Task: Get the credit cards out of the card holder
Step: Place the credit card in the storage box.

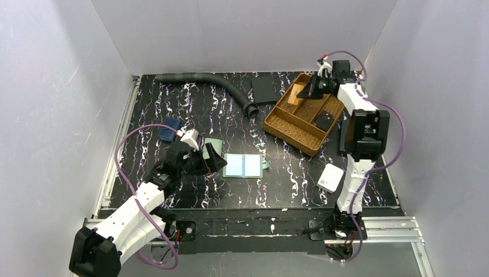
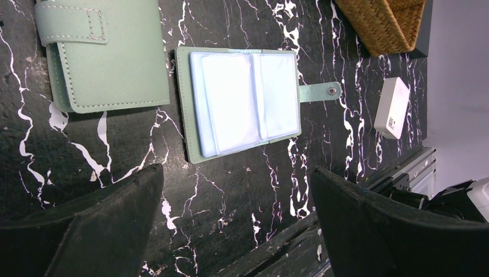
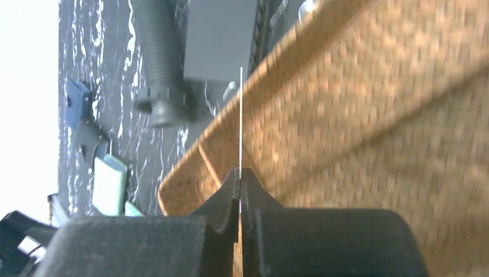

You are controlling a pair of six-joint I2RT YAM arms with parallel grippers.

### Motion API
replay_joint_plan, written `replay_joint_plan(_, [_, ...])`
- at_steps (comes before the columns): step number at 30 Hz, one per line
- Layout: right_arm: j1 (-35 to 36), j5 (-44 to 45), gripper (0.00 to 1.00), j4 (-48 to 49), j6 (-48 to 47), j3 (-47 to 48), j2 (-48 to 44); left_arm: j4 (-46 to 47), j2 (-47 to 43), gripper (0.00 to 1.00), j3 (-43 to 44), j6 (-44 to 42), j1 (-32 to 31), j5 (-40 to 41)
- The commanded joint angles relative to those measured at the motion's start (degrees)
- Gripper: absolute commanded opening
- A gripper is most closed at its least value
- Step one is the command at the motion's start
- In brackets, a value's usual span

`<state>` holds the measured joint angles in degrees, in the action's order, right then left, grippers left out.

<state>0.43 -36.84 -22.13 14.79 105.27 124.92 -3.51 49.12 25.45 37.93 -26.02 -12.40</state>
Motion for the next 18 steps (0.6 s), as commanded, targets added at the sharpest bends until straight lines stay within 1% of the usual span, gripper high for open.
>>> replay_joint_plan(1, [-6.50, -4.11, 0.02, 4.85, -1.73, -11.83, -13.75, 1.49, -0.91, 0.98, -0.14, 0.07, 0.26, 0.26])
replay_joint_plan(9, [-8.45, -0.55, 0.02, 6.09, -1.50, -17.84, -17.52, 2.13, -2.22, 0.98, -1.18, 0.49, 0.36, -0.03])
replay_joint_plan(18, [-8.36, -0.36, 0.03, 7.58, 2.89, -19.06, -13.80, 2.57, -3.46, 0.98, -2.36, 1.34, 0.36, -0.35])
